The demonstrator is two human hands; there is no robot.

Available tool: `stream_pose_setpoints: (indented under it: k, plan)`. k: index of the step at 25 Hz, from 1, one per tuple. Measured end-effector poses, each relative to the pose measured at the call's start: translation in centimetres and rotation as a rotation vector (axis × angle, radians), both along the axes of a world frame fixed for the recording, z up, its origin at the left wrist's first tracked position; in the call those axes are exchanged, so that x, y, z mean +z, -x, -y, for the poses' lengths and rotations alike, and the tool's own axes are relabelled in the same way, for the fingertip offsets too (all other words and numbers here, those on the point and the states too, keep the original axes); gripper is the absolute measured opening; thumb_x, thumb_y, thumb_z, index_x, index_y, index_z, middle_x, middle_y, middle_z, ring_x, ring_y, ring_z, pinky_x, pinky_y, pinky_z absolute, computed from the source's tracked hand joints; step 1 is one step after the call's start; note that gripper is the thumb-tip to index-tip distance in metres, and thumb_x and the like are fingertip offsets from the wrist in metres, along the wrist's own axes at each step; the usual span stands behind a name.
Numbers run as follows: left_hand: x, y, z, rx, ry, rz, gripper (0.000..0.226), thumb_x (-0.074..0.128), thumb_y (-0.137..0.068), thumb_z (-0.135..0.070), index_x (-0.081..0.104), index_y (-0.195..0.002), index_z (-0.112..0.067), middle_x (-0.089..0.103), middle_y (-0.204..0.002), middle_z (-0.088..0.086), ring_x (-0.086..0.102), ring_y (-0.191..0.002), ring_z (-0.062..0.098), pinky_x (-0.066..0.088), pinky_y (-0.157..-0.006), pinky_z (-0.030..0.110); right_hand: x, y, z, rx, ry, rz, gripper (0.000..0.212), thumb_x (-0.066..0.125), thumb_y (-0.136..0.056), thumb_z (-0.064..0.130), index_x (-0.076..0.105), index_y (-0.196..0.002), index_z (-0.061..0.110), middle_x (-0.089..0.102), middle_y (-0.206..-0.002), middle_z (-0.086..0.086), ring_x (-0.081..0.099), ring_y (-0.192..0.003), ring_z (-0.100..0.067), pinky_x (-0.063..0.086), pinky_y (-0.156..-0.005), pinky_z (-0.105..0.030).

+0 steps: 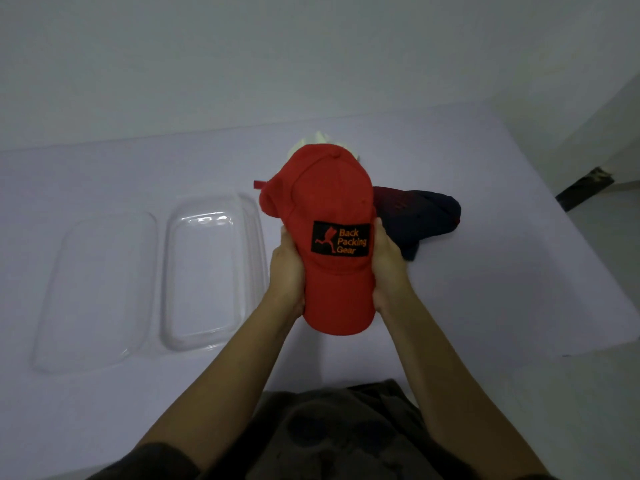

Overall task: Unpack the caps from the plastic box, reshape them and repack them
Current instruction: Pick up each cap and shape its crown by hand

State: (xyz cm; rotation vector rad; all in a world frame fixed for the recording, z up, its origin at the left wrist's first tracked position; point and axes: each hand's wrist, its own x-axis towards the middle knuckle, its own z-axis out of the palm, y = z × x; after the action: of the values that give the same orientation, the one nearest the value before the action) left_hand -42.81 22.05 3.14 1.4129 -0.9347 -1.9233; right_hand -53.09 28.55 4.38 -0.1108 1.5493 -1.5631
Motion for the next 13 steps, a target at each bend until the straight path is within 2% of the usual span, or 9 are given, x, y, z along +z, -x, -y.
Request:
stream_pose_setpoints:
  k: [3,5,8,10,11,13]
  plan:
    - [-0.5,0.3,-1.1,0.067,-0.155,-0.166,0.037,0.045,-0.096,-0.043,0.069,-0.083,-0.017,0.07,-0.065,0.001,0.064,-0.068,0.02,0.053,-0.076,0.036,0.1,0.4,0.9,0.035,0.03,0.036,0.042,0.044,-0.094,0.052,0.067,-0.113,0.022,0.072,-0.106,-0.005,0.068,-0.1,-0.021,0.055,-0.088,-0.039]
    - [-0.5,0.4,-1.0,0.057,-0.156,-0.182,0.036,0.046,-0.095,-0.042,0.068,-0.083,-0.016,0.069,-0.065,0.001,0.063,-0.067,0.02,0.053,-0.077,0.037,0.2,0.5,1.2,0.036,0.04,0.056,0.044,0.044,-0.093,0.053,0.066,-0.115,0.021,0.072,-0.107,-0.006,0.067,-0.101,-0.022,0.054,-0.089,-0.04]
    - [-0.6,-0.1,0.5,0.03,-0.018,-0.069,0.043,0.037,-0.097,-0.048,0.068,-0.083,-0.021,0.071,-0.075,0.0,0.067,-0.073,0.016,0.055,-0.077,0.035,-0.8,1.0,0.8,-0.036,0.056,-0.122,0.027,0.039,-0.097,0.046,0.058,-0.106,0.029,0.065,-0.11,-0.001,0.061,-0.107,-0.02,0.051,-0.094,-0.039]
    - [-1.3,-0.5,1.5,0.038,0.108,-0.002,0.04,0.031,-0.095,-0.048,0.059,-0.082,-0.022,0.063,-0.08,0.002,0.061,-0.078,0.018,0.053,-0.079,0.037,-1.3,1.0,0.0,-0.023,0.074,-0.21,0.018,0.044,-0.097,0.038,0.051,-0.113,0.032,0.056,-0.117,0.003,0.054,-0.116,-0.019,0.045,-0.103,-0.041]
    - [-1.6,-0.7,1.5,0.053,0.158,0.032,0.034,0.03,-0.094,-0.046,0.051,-0.081,-0.024,0.056,-0.079,0.0,0.055,-0.077,0.017,0.049,-0.079,0.037,-1.9,0.9,-0.6,0.034,0.079,-0.212,0.035,0.054,-0.091,0.035,0.048,-0.124,0.029,0.052,-0.124,0.004,0.05,-0.121,-0.018,0.041,-0.106,-0.042]
    - [-1.8,-1.0,1.3,0.068,0.236,0.11,0.021,0.03,-0.095,-0.04,0.046,-0.093,-0.027,0.052,-0.084,-0.007,0.051,-0.078,0.011,0.046,-0.081,0.036,-3.2,0.7,-2.2,0.261,0.068,-0.294,0.087,0.071,-0.069,0.032,0.028,-0.145,0.027,0.037,-0.138,0.009,0.039,-0.131,-0.014,0.036,-0.109,-0.039]
